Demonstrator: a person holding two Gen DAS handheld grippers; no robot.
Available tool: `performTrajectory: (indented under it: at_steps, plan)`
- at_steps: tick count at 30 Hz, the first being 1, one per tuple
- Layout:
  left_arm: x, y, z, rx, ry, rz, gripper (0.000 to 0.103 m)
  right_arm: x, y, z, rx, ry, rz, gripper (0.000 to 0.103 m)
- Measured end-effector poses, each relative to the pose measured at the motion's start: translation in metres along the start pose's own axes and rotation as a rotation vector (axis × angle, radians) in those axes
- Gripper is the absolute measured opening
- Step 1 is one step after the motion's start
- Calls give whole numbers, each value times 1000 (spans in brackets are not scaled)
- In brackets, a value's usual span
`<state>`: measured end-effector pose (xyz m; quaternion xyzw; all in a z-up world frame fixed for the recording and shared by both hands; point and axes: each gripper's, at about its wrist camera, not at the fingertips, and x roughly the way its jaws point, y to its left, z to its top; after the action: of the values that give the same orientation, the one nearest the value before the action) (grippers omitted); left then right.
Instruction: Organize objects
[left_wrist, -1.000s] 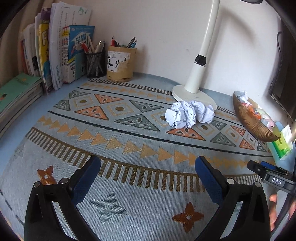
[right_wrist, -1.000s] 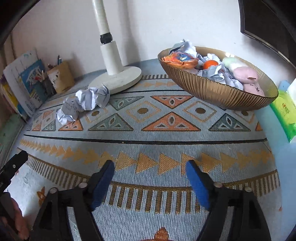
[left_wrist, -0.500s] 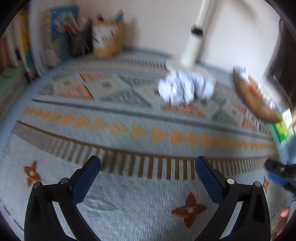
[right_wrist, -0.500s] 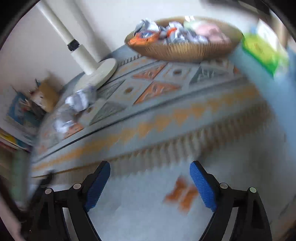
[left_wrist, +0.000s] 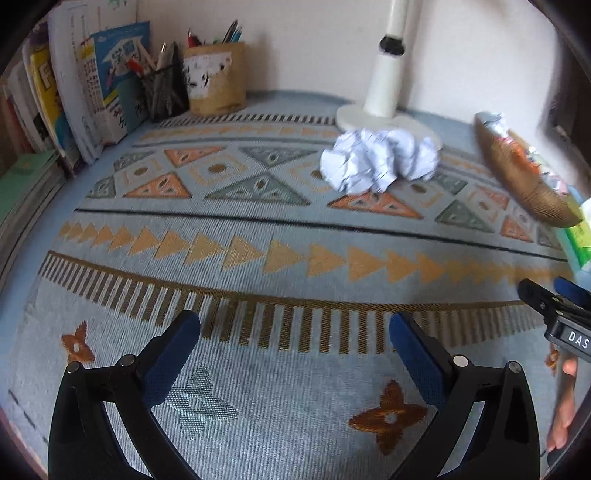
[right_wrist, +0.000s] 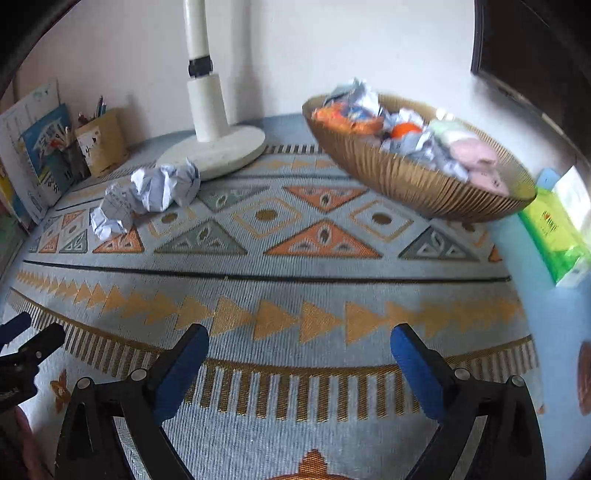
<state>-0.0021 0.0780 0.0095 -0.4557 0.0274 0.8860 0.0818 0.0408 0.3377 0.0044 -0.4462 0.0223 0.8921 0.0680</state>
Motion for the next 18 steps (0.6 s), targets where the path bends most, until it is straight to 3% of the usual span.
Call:
performTrajectory:
  at_steps: [3,18]
  plan:
    - [1,-3,-1,9,4,29,103,3,-3,1,15,25,-2,99]
    - [1,-1,-1,8,5,27,103,2,3,1,-10,12,13,101]
